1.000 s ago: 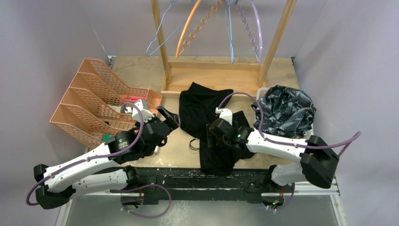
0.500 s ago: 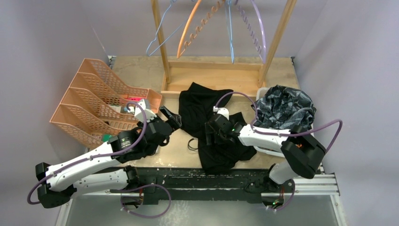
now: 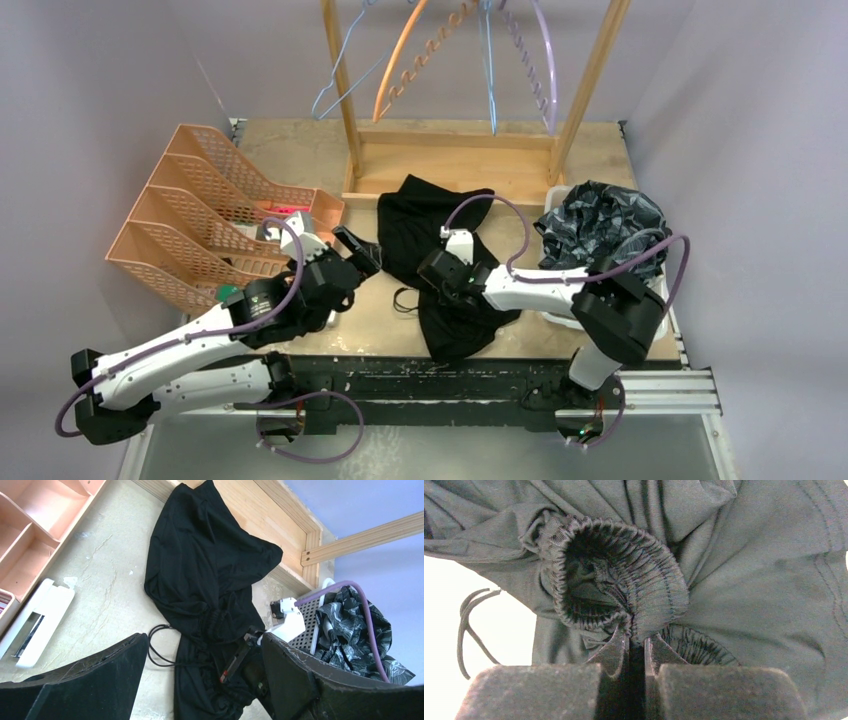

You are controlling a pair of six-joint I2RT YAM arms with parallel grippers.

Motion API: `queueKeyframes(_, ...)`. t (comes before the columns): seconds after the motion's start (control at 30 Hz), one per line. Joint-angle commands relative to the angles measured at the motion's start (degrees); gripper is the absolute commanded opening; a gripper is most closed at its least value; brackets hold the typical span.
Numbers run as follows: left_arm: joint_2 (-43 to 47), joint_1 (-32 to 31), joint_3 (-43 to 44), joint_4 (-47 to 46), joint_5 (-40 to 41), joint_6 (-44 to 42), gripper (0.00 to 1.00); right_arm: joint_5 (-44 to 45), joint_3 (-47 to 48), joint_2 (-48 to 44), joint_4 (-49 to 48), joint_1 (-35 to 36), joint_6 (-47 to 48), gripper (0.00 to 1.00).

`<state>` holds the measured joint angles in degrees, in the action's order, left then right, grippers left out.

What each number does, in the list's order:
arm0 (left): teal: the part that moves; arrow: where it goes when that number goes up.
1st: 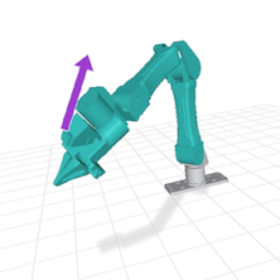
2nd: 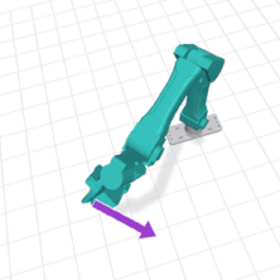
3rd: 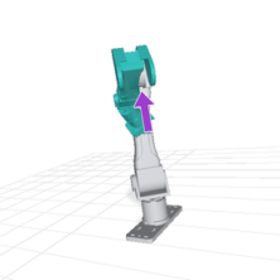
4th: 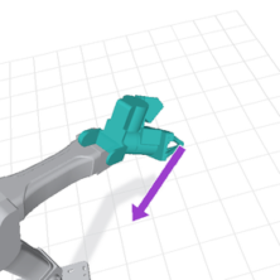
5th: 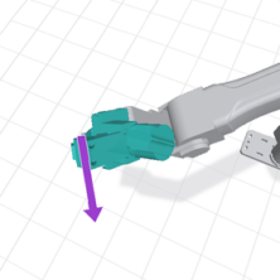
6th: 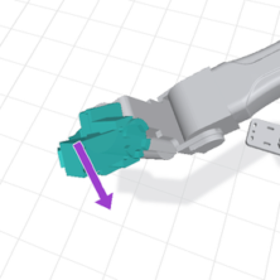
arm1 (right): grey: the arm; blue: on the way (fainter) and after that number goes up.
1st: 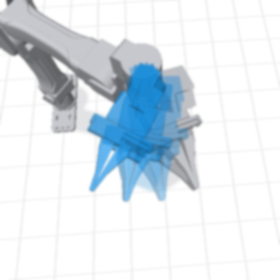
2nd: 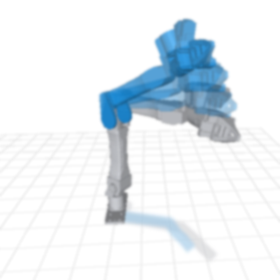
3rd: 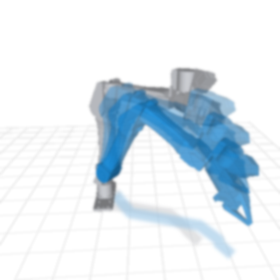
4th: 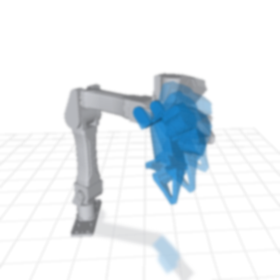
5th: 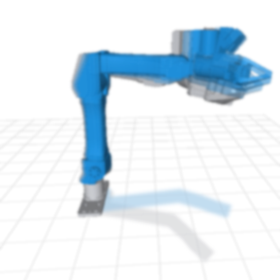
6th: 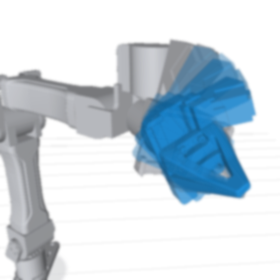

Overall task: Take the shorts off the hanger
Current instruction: Pick up the shorts at the center of the board, then place the shorts at the center of the board.

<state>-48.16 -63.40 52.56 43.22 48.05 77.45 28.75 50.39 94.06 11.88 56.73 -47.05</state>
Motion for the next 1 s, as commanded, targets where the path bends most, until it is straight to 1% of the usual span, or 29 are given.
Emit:
queueKeyframes(0.0, 1.92, 0.12, -0.54, 0.62, 2.28, 0.98, 0.83, 4.29, -0.57, -8.66, 6.37, 2.62, -2.8, 0.0)
queueKeyframes(0.1, 1.85, 0.19, -0.78, 0.47, 2.34, 0.91, 0.83, 5.38, -0.94, -18.43, 6.36, 3.18, -1.77, 0.0)
queueKeyframes(0.2, 1.01, 0.14, -0.88, 0.42, 2.07, 0.86, 0.83, 2.2, -2.53, -27.9, 1.91, 3.13, 3.87, 0.0)
queueKeyframes(0.27, 0.32, 0.11, -1.15, 0.22, 1.98, 1.32, 0.83, -1.41, -2.99, -33.62, -1.08, 3.08, 8.1, 0.0)
queueKeyframes(0.33, -0.23, 0.15, -1.21, -0.08, 2.23, 1.85, 0.84, -3.16, -2.49, -36.96, -1.54, 3.12, 11.18, 0.0)
queueKeyframes(0.53, -1.49, 0.15, 0.75, 4.34, 4.81, 5.49, 0.87, -6.33, -0.42, -46.28, 3.75, 3.14, 14.89, 0.0)
queueKeyframes(0.63, -1.15, 0.13, 0.84, 4.38, 4.77, 5.7, 0.87, -11.42, -0.67, -51.6, 3.62, 3.04, 19.24, 0.0)
queueKeyframes(0.67, -0.96, 0.12, 0.69, 4.17, 4.67, 5.7, 0.87, -11.12, 0.03, -52.71, 5.38, 3.04, 19.73, 0.0)
queueKeyframes(0.7, -0.77, 0.16, 0.48, 3.92, 4.57, 5.68, 0.87, -9.17, 1.32, -53.48, 7.78, 3.04, 17.77, 0.0)
queueKeyframes(0.73, -0.58, 0.12, 0.35, 3.69, 4.45, 5.68, 0.86, -7.43, 1.92, -54.25, 9.0, 3.08, 16.5, 0.0)
queueKeyframes(0.8, -0.31, 0.14, 0.04, 3.59, 4.26, 5.63, 0.86, -7.01, 1.63, -55.04, 9.91, 3.04, 15.43, 0.0)
queueKeyframes(0.87, -0.09, 0.13, -0.23, 3.46, 4.14, 5.79, 0.86, -6.25, 2.52, -51.56, 12.77, 2.99, 13.21, 0.0)
queueKeyframes(0.97, -0.02, 0.14, -0.42, 2.49, 3.76, 5.56, 0.85, -4.11, 3.88, -41.68, 16.67, 2.9, 9.1, 0.0)
